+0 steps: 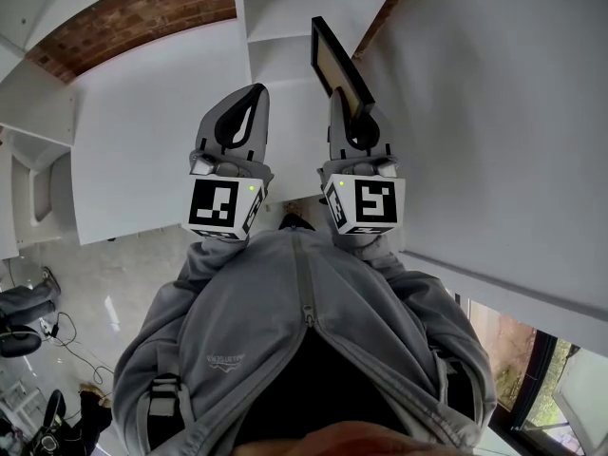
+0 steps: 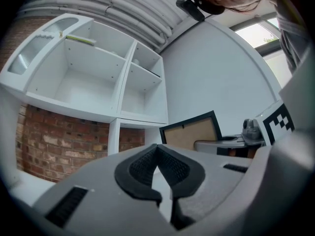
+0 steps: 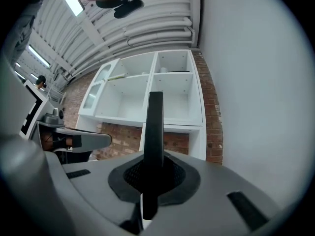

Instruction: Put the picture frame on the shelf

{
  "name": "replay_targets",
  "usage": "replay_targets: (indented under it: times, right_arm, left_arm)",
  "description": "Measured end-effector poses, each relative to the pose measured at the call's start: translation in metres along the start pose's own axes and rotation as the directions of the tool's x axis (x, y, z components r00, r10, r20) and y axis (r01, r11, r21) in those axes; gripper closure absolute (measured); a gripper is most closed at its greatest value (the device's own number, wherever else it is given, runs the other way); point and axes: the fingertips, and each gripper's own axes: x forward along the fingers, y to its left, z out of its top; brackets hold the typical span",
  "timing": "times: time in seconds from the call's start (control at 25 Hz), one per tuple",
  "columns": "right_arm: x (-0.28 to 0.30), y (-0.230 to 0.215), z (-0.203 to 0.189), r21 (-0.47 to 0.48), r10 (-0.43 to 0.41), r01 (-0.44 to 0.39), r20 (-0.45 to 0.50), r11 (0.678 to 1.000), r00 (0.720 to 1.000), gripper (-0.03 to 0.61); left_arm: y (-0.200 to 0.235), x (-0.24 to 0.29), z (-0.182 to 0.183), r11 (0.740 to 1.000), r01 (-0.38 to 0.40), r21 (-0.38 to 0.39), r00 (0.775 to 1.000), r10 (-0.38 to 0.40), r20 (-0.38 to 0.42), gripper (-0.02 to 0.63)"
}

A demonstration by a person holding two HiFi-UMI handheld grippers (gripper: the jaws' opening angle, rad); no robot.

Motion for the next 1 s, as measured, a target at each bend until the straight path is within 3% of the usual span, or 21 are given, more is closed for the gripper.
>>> replay_targets:
  times: [0.2,0.36,1.0]
  right_arm:
    - [0.057,-0.015,-0.021,0.011,0.046,-0.046,-0.008,0.999,0.999,0.543]
    - [0.087,-0.021,-0.015,0.01,0.088,-0.087,-0.02,0.996,0.996,0.543]
    - [0.131,-0.012,-0.011,-0.025,0.163,-0.164,-0.033,0.986,0.986,0.543]
  left_arm:
    - [0.03,0.048,-0.016,0.999,-0.041,-0.001,0.999,0.041,-0.016,0.606]
    - [0.044,0.068,-0.01,0.997,-0.079,-0.008,0.996,0.078,-0.031,0.606]
    - [0.072,0.089,-0.002,0.99,-0.139,-0.011,0.99,0.138,-0.039,0.606]
